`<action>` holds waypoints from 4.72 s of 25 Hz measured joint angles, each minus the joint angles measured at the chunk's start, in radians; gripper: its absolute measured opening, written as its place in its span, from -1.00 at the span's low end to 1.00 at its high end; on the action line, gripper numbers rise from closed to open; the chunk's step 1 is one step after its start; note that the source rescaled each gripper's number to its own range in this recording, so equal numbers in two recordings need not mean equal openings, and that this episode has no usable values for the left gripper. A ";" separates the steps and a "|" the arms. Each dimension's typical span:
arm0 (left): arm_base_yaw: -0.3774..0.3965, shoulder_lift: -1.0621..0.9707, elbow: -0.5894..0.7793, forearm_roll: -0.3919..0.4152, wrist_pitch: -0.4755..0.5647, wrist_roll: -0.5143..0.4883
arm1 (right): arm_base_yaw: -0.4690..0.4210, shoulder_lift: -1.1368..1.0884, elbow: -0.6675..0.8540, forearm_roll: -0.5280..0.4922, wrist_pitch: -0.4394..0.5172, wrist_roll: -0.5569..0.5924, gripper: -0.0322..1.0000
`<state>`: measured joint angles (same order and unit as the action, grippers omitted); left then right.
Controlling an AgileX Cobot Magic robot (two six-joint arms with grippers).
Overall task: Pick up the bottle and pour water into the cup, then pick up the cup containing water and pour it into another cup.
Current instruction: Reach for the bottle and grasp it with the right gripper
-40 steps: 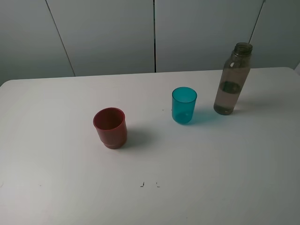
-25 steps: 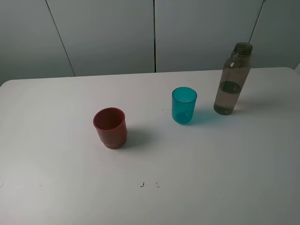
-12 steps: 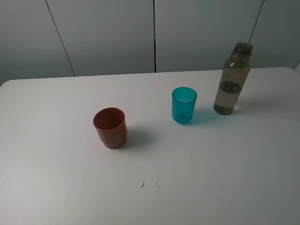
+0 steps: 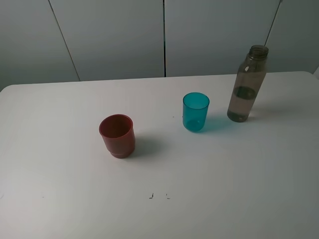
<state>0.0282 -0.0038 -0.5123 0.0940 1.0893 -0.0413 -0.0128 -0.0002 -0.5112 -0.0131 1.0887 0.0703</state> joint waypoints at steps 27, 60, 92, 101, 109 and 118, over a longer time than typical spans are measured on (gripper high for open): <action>0.000 0.000 0.000 0.000 0.000 0.000 | 0.002 0.002 -0.002 0.025 -0.011 -0.002 0.97; 0.000 0.000 0.000 0.000 0.000 -0.004 | 0.191 1.200 0.057 0.134 -1.031 -0.168 0.97; 0.000 0.000 0.000 0.000 0.000 -0.002 | 0.191 1.915 0.103 0.100 -1.968 -0.113 0.97; 0.000 0.000 0.000 0.000 0.000 -0.002 | 0.191 1.991 0.099 0.108 -2.179 -0.070 0.97; 0.000 0.000 0.000 0.000 0.000 -0.004 | 0.191 2.039 0.033 0.108 -2.207 -0.064 0.97; 0.000 0.000 0.000 0.000 0.000 -0.006 | 0.191 2.102 -0.029 0.108 -2.231 -0.060 0.97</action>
<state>0.0282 -0.0038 -0.5123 0.0940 1.0893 -0.0471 0.1782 2.1022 -0.5406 0.0953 -1.1423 0.0102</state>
